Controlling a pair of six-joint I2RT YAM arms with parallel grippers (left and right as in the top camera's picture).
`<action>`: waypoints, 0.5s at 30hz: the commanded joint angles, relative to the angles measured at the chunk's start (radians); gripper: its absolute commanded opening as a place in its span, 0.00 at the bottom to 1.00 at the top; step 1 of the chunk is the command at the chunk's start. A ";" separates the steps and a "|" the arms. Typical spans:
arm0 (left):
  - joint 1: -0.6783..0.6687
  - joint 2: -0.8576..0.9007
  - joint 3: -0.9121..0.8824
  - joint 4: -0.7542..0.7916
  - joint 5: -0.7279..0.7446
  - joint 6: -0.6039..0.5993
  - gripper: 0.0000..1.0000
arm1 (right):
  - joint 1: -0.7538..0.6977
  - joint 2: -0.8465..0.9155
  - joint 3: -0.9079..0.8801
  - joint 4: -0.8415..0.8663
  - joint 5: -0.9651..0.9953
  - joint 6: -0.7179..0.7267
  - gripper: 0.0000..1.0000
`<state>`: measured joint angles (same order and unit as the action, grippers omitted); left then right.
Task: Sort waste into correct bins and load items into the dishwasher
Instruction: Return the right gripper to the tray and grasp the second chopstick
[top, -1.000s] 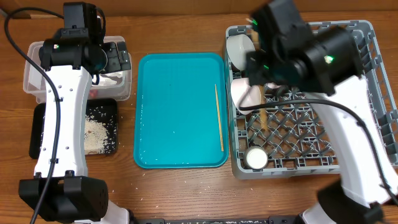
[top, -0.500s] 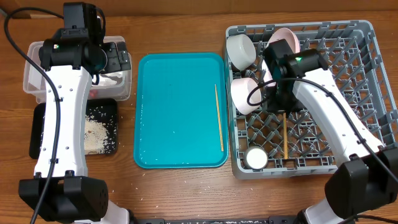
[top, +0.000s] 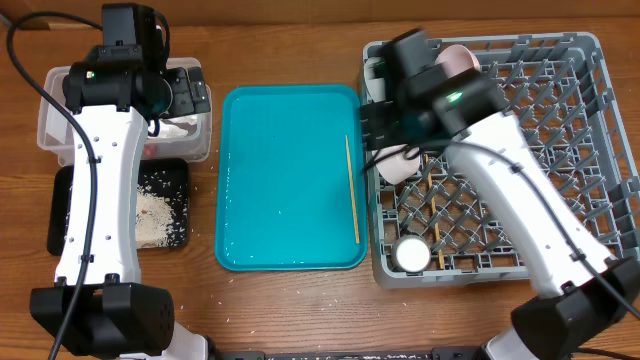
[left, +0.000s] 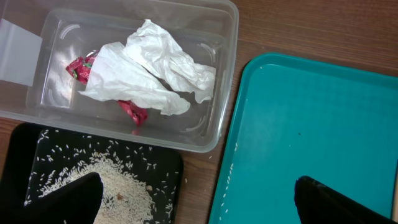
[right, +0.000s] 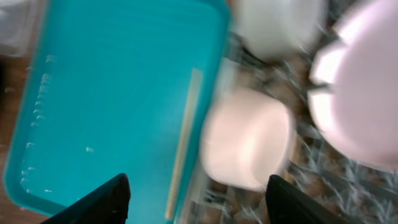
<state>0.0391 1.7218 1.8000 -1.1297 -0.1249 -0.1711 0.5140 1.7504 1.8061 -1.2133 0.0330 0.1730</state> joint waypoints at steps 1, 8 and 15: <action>-0.006 0.008 0.020 0.004 -0.009 0.014 1.00 | 0.119 0.080 0.015 0.070 0.001 0.055 0.72; -0.007 0.008 0.020 0.004 -0.009 0.014 1.00 | 0.171 0.327 0.015 0.101 0.117 0.125 0.72; -0.007 0.008 0.020 0.004 -0.009 0.014 1.00 | 0.170 0.468 0.014 0.084 0.162 0.139 0.71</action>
<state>0.0391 1.7218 1.8000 -1.1297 -0.1246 -0.1711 0.6868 2.2021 1.8126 -1.1252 0.1467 0.2943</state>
